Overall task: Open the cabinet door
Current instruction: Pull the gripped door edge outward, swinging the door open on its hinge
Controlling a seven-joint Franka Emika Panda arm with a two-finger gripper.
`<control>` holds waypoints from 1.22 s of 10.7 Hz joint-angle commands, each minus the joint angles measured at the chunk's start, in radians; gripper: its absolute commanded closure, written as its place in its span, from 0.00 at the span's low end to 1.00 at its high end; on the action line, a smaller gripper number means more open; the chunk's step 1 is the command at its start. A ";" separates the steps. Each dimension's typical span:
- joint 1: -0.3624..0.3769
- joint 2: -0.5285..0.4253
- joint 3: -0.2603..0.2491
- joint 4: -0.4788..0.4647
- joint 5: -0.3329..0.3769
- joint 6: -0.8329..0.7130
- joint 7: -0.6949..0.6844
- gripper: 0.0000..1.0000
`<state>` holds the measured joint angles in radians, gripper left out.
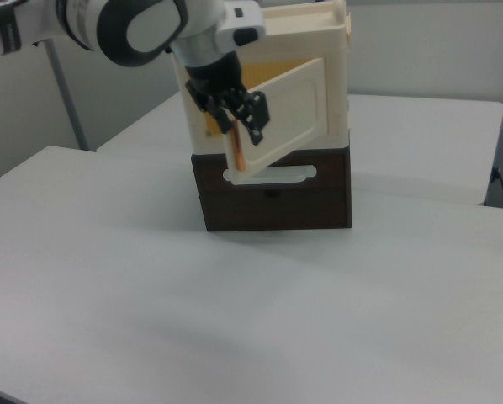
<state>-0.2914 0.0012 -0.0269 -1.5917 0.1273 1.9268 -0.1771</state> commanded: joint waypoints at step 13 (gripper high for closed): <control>0.202 -0.096 -0.140 0.048 -0.015 -0.306 0.142 0.00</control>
<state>-0.2053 -0.0593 -0.1589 -1.5303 0.1247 1.7368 -0.0994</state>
